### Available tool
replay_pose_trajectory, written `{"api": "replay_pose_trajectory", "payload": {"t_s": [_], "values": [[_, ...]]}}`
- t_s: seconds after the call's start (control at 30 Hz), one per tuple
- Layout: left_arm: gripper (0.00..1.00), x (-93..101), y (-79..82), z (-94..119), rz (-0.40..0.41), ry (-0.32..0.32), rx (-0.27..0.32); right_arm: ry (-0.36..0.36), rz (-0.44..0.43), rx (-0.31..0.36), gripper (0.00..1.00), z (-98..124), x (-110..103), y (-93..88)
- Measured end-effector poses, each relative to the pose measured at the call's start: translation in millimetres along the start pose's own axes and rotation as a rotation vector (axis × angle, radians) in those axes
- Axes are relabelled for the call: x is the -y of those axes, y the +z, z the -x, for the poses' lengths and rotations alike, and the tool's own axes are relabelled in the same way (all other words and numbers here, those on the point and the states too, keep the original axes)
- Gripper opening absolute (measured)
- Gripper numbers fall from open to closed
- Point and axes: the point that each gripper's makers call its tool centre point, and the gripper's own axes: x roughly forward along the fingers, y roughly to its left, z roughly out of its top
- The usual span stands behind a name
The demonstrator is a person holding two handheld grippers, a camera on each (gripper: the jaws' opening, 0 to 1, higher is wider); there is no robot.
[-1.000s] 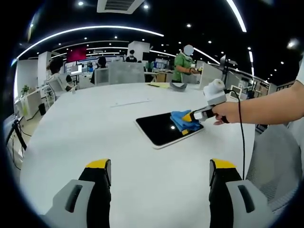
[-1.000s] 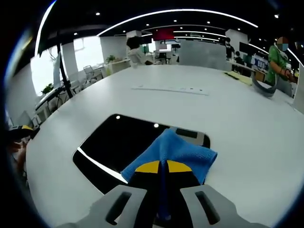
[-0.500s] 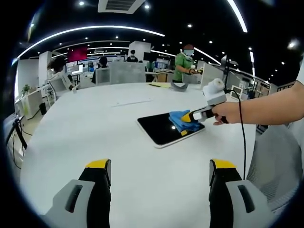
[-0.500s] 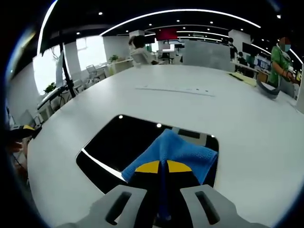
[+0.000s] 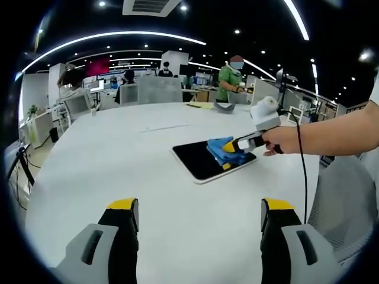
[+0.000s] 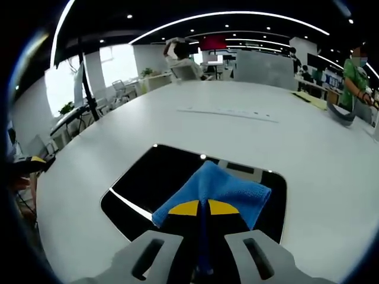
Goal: Wipe the mirror surface with the cleaning cloth until all visible marks leave the cleaned area.
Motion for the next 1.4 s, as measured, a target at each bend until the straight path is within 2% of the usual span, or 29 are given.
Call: {"api": "replay_pose_trajectory", "payload": {"t_s": [0.9,1.4], "values": [[0.85,-9.3,-3.7,6.5,0.017,0.026,0.001,0.085,0.03,-0.006,0.0,-19.1,-44.9,10.5],[0.85,-10.3,-4.8,10.4,0.018,0.032,-0.001,0.113,0.053,-0.014,0.0,-25.7,-60.0,14.3]]}}
